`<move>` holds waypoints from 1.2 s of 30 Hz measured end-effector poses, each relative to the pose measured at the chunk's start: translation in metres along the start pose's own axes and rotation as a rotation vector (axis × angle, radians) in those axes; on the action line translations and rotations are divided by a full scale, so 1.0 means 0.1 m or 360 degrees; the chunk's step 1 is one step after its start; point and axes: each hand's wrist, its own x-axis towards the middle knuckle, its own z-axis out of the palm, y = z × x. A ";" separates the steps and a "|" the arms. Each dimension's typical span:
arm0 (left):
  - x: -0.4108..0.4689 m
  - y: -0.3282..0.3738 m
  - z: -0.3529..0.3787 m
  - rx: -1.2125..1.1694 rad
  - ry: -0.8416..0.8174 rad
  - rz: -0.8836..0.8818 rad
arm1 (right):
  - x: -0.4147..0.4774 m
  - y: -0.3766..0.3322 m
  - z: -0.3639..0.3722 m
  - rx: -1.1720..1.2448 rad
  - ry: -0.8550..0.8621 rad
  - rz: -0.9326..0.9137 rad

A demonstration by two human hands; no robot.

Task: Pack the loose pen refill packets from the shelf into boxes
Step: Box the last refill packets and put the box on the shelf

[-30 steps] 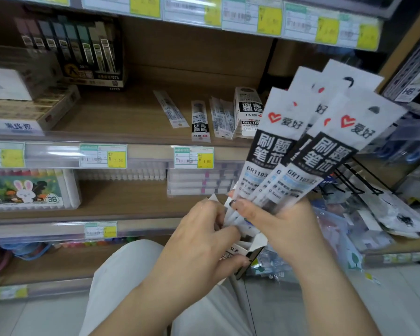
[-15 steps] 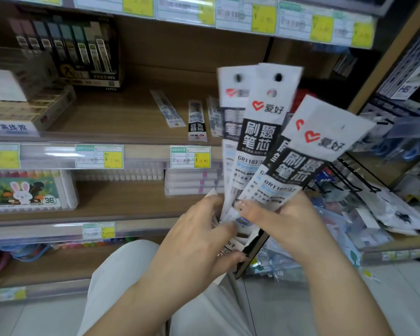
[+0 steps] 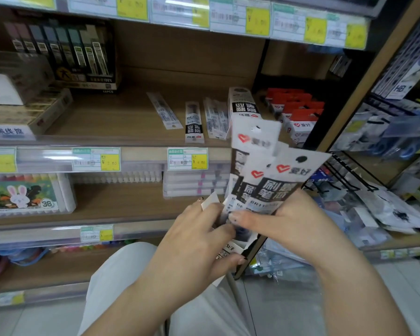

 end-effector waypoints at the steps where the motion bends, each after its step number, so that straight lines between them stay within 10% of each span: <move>1: 0.00 0.00 0.00 0.0015 -0.0014 0.0003 | 0.00 -0.02 -0.01 0.0047 0.0046 -0.0048; 14: 0.04 0.00 -0.06 -0.0014 -0.0116 -0.0031 | -0.05 -0.03 -0.08 -0.0139 0.0290 -0.0082; 30: 0.07 0.06 -0.08 -0.0007 -0.0233 -0.0059 | 0.32 -0.24 0.12 -0.1590 -0.0377 0.0310; 36: 0.06 0.06 -0.11 -0.0052 -0.0250 -0.0113 | 0.25 -0.29 0.10 -0.1608 -0.0241 0.0213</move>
